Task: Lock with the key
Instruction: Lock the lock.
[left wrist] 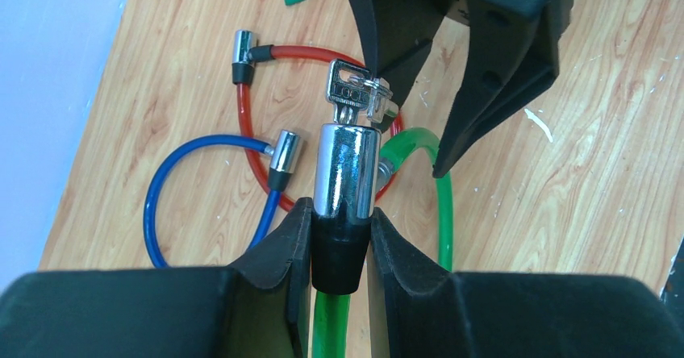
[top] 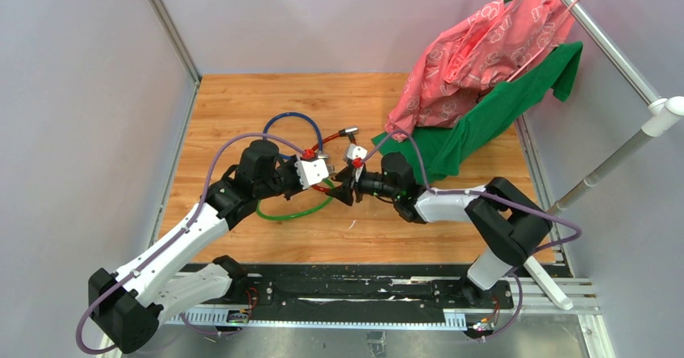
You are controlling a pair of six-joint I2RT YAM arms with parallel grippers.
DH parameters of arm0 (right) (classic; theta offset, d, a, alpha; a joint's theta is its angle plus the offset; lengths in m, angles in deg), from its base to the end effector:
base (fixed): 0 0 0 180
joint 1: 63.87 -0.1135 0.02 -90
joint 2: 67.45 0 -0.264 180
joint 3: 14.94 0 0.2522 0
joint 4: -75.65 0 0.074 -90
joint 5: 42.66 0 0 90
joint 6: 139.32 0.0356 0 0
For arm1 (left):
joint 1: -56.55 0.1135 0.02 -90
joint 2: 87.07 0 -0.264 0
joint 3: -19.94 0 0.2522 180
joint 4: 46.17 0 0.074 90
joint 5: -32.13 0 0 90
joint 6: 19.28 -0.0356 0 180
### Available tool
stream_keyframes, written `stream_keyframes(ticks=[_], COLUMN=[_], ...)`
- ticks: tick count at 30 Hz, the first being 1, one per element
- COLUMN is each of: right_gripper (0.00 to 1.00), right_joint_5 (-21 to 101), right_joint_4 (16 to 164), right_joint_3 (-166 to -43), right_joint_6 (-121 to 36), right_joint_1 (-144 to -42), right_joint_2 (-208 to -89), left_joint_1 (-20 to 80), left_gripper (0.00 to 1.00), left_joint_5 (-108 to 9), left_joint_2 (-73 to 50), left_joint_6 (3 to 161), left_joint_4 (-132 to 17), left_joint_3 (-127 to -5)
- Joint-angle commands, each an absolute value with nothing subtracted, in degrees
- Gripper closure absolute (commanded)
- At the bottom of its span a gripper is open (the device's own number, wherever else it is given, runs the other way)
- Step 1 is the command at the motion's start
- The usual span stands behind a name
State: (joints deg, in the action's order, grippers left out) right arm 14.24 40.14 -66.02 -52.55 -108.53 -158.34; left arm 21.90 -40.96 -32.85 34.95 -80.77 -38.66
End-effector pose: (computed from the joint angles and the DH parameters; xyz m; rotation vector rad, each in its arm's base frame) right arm 0.2149 0.2397 0.2082 -1.1008 1.3422 1.0142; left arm 0.1673 -0.1282 0.2925 1.3440 1.5964 -0.2974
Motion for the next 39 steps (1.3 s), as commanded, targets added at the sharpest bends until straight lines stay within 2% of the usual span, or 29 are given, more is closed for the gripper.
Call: stream_keyframes(ticks=[1,3,6,8,12,20,27,33,39], right_gripper=[0.51,0.56,0.81,0.92,0.98,1.0,1.0,1.0,1.0], right_joint_5=[13.2,11.9,10.9,10.8,11.1,16.0,19.5,19.9,23.1], right_joint_4=[31.8,31.8,30.5,29.4,29.0,30.6,41.9,46.4,51.3], right_joint_3=[-66.5,-67.8,-68.6,-68.6,-69.1,-69.1,-71.9,-74.4,-79.6], right_joint_6=[-49.7,-49.7,-47.5,-46.6,-44.5,-43.8,-48.9,-52.4,-48.3], right_joint_1=[-107.9,-108.0,-108.1,-108.3,-109.2,-110.8,-112.3,-114.3,-114.5], right_joint_2=[-161.5,-162.6,-163.5,-163.4,-161.8,-153.2,-143.9,-140.8,-139.1], left_joint_1=[21.6,21.6,21.6,21.6,21.6,21.7,21.6,21.6,21.7], left_gripper=[1.0,1.0,1.0,1.0,1.0,1.0,1.0,1.0,1.0], left_joint_5=[-39.7,-39.6,-38.6,-37.4,-34.2,-29.9,-23.4,-14.6,-13.7], left_joint_2=[-32.7,-32.7,-32.7,-32.9,-33.1,-32.9,-32.0,-31.5,-31.9], left_joint_6=[37.3,38.1,39.3,40.9,44.3,44.9,43.4,45.9,49.9], left_joint_4=[-85.4,-85.3,-85.5,-85.8,-86.5,-88.6,-92.6,-92.8,-89.6], left_joint_3=[-38.8,-39.0,-39.2,-39.6,-39.7,-39.3,-40.3,-40.4,-38.2])
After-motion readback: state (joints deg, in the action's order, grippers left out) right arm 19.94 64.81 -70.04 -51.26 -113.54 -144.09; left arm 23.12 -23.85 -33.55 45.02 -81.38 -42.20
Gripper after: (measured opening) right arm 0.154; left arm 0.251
